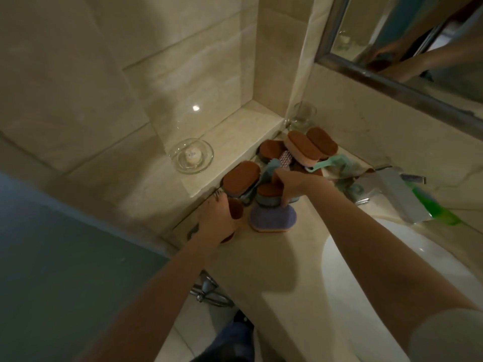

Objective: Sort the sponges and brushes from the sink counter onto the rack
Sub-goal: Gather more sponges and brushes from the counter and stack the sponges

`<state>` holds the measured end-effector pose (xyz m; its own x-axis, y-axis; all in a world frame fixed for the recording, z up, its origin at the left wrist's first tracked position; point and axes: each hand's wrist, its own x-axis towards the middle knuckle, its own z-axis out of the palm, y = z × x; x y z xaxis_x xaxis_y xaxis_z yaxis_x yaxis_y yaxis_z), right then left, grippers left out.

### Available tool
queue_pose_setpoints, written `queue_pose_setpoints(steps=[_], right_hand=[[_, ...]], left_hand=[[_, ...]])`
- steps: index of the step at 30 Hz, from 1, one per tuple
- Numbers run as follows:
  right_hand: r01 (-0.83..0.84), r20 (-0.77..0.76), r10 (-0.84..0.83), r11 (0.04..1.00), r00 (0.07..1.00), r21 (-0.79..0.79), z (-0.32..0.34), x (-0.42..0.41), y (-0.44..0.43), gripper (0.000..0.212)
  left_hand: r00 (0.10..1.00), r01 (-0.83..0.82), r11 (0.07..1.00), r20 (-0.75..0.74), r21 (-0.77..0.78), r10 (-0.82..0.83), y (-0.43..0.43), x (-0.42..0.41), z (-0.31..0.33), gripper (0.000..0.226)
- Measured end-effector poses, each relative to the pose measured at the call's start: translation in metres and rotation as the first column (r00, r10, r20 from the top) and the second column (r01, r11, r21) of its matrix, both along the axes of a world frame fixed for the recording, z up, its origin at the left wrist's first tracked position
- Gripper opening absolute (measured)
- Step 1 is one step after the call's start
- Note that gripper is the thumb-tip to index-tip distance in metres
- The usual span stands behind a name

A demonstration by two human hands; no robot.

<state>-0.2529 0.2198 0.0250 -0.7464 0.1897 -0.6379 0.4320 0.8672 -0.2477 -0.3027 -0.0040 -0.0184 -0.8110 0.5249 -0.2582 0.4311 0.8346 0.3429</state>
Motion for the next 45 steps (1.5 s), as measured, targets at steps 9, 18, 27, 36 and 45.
queue_pose_setpoints(steps=[9, 18, 27, 36, 45], right_hand=[[0.130, -0.354, -0.196, 0.971, 0.914, -0.202, 0.014, 0.020, 0.001, 0.062], [0.314, -0.362, -0.784, 0.557, 0.505, -0.769, 0.039, 0.065, -0.025, 0.039], [0.137, -0.142, -0.989, 0.146, 0.039, -0.980, 0.087, 0.135, -0.030, 0.018], [0.123, -0.214, -0.966, 0.197, -0.143, -0.973, 0.144, 0.224, -0.015, 0.013], [0.210, -0.341, -0.872, 0.282, -0.351, -0.936, 0.198, 0.326, 0.000, 0.026]], left_hand=[[0.999, -0.039, 0.992, 0.032, 0.118, 0.035, 0.003, 0.005, 0.007, 0.073], [0.994, -0.084, 0.889, 0.102, 0.449, 0.043, 0.021, 0.013, 0.069, 0.071], [0.934, -0.203, 0.517, 0.322, 0.831, -0.151, 0.078, 0.068, 0.133, 0.054], [0.793, -0.200, 0.370, 0.372, 0.907, -0.484, 0.135, 0.143, 0.182, 0.039], [0.647, -0.068, 0.323, 0.289, 0.944, -0.706, 0.188, 0.232, 0.227, 0.021]])
